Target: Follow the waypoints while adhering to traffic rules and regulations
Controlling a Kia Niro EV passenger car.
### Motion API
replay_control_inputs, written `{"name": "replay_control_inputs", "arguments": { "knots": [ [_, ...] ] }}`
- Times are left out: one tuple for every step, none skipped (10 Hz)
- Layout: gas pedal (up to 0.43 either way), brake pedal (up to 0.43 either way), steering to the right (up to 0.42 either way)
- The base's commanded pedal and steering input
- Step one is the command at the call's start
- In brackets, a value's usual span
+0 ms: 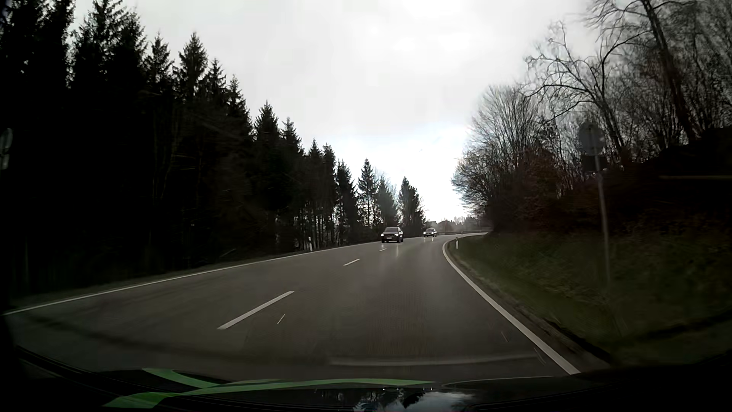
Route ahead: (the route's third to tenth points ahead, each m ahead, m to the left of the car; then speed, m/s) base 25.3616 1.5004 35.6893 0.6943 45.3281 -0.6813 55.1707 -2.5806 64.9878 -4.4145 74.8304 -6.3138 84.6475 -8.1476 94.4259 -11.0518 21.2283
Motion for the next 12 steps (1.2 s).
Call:
{"name": "replay_control_inputs", "arguments": {
  "knots": [
    [0.197,0.000,0.014],
    [0.197,0.000,0.014],
    [0.189,0.000,0.014],
    [0.189,0.000,0.015],
    [0.189,0.000,0.015],
    [0.189,0.000,0.015],
    [0.189,0.000,0.016],
    [0.189,0.000,0.017],
    [0.189,0.000,0.018],
    [0.177,0.000,0.018],
    [0.177,0.000,0.018],
    [0.177,0.000,0.018]
  ]
}}
